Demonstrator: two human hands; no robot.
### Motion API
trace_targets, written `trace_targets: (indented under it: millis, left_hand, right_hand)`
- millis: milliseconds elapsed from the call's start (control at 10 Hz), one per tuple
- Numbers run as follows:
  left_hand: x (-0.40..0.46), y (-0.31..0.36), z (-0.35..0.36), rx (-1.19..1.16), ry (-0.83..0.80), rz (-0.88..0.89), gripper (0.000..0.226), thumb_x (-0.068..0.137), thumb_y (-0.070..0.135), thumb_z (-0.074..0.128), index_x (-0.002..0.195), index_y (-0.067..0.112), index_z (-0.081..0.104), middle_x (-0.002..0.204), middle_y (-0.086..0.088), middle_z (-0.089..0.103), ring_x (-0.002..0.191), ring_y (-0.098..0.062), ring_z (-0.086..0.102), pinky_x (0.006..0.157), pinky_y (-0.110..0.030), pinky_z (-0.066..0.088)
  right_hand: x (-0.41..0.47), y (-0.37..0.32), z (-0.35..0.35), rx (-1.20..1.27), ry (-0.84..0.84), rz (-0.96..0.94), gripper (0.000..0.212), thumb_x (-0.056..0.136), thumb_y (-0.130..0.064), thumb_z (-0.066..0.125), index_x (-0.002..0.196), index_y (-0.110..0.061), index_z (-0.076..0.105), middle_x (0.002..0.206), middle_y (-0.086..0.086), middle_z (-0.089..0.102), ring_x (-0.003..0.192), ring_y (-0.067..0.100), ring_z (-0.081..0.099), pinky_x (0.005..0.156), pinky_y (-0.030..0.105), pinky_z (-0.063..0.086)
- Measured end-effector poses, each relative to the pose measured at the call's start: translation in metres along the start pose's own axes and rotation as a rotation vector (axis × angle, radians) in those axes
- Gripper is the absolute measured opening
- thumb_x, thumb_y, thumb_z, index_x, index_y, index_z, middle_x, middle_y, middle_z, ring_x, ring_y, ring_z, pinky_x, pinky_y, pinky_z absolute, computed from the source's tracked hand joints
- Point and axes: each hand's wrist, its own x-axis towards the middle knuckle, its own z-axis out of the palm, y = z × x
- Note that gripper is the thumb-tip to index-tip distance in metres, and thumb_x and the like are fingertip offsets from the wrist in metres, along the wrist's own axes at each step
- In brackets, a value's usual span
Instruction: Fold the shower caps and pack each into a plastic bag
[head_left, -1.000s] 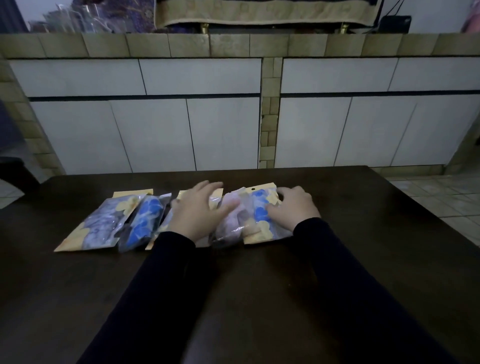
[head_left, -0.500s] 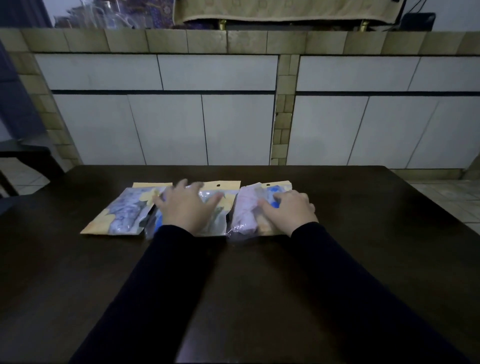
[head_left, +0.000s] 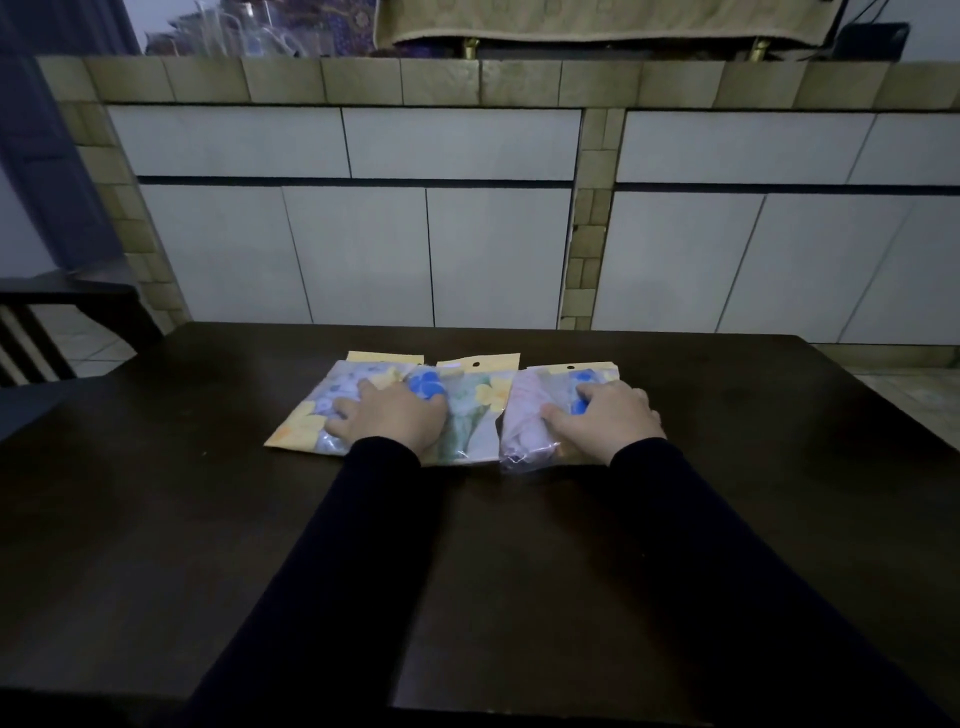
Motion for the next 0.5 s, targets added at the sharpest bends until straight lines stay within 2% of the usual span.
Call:
trace_targets:
  millis: [200,300,400,500]
  left_hand:
    - [-0.001,0.017,0.007,-0.031,-0.001,0.031,0.065,0.093,0.058,0.033,0.147,0.022,0.034,0.158,-0.01,0.016,0.142,-0.041,0.013,0.112,-0.055,0.01]
    - [0.002,0.016,0.005,-0.064,0.003,0.029,0.064,0.092,0.06,0.033,0.145,0.024,0.036,0.155,-0.01,0.025,0.14,-0.04,0.018,0.112,-0.053,0.014]
    - [0.003,0.008,0.002,-0.092,0.051,0.06,0.063,0.09,0.062,0.035,0.139,0.024,0.044,0.147,-0.01,0.038,0.135,-0.036,0.03,0.108,-0.051,0.023]
    - [0.008,-0.01,-0.011,-0.305,0.207,0.172,0.057,0.084,0.06,0.046,0.129,0.027,0.055,0.138,-0.004,0.051,0.127,-0.03,0.043,0.107,-0.045,0.034]
  right_hand:
    - [0.002,0.014,-0.01,-0.032,-0.016,0.043,0.067,0.087,-0.067,0.04,0.141,-0.026,0.042,0.136,0.007,0.046,0.122,0.026,0.04,0.103,0.043,0.037]
    - [0.003,0.015,-0.01,-0.021,-0.029,0.02,0.062,0.09,-0.065,0.036,0.137,-0.026,0.047,0.134,0.006,0.047,0.12,0.026,0.04,0.101,0.043,0.035]
    - [0.0,0.01,-0.011,-0.04,-0.019,-0.047,0.057,0.094,-0.061,0.033,0.137,-0.026,0.047,0.139,0.004,0.045,0.124,0.025,0.04,0.105,0.045,0.031]
    - [-0.006,0.015,-0.026,0.122,0.072,-0.065,0.056,0.095,-0.058,0.038,0.137,-0.023,0.049,0.143,0.003,0.044,0.129,0.024,0.041,0.109,0.044,0.031]
